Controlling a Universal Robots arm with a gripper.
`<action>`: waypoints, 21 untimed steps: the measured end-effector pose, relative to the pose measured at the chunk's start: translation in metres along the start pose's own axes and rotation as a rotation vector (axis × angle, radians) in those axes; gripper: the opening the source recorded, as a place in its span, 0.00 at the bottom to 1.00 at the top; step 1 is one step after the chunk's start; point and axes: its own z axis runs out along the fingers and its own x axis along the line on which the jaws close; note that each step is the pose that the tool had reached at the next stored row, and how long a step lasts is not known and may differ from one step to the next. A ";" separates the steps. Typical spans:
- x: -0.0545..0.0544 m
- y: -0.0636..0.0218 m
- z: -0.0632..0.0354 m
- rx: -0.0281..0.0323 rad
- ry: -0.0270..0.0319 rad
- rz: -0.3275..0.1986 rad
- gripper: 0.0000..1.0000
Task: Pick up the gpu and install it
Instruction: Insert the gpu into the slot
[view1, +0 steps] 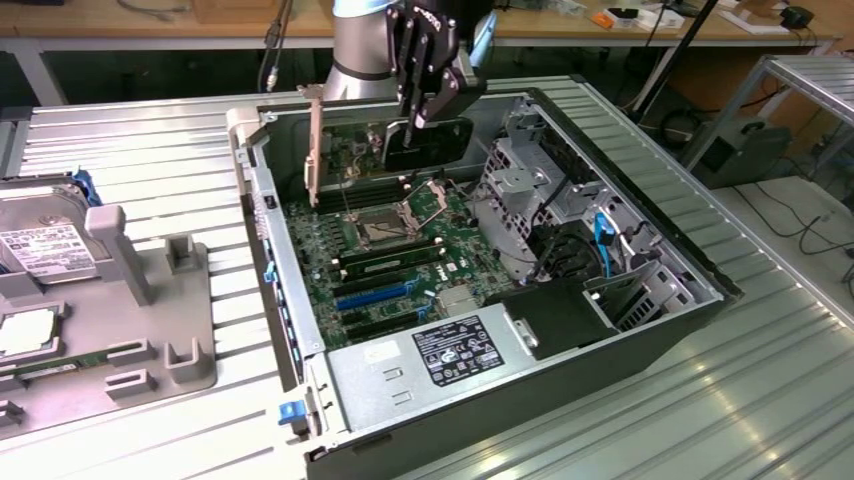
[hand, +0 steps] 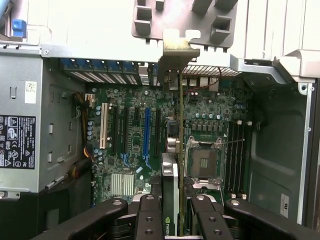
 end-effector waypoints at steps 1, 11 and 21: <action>0.000 0.0000 0.0003 0.0002 0.0000 0.000 0.27; 0.000 -0.0002 0.0048 0.0008 0.0001 0.000 0.27; 0.000 -0.0004 0.0096 0.0012 0.0001 0.000 0.27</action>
